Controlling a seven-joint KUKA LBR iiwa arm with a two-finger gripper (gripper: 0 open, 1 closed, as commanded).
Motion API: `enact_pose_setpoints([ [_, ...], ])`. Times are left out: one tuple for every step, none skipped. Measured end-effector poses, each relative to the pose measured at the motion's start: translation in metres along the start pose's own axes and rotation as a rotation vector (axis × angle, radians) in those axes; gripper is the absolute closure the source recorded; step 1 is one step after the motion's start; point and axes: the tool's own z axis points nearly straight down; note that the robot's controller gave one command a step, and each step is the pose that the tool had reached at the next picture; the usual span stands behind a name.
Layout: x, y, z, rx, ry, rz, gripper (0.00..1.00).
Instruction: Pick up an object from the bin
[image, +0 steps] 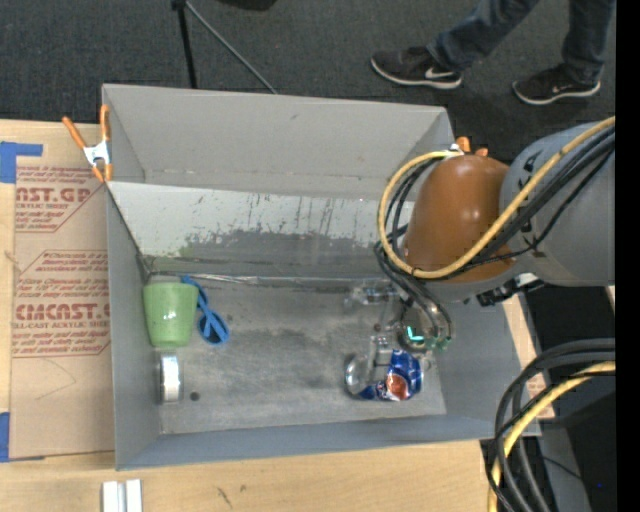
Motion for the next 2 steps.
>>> enact_pose_setpoints([
  [0.0361,-0.0681,0.0858,0.001,-0.004,0.032,0.00],
  [0.0346,-0.0649,0.0829,0.000,-0.005,0.026,1.00],
])
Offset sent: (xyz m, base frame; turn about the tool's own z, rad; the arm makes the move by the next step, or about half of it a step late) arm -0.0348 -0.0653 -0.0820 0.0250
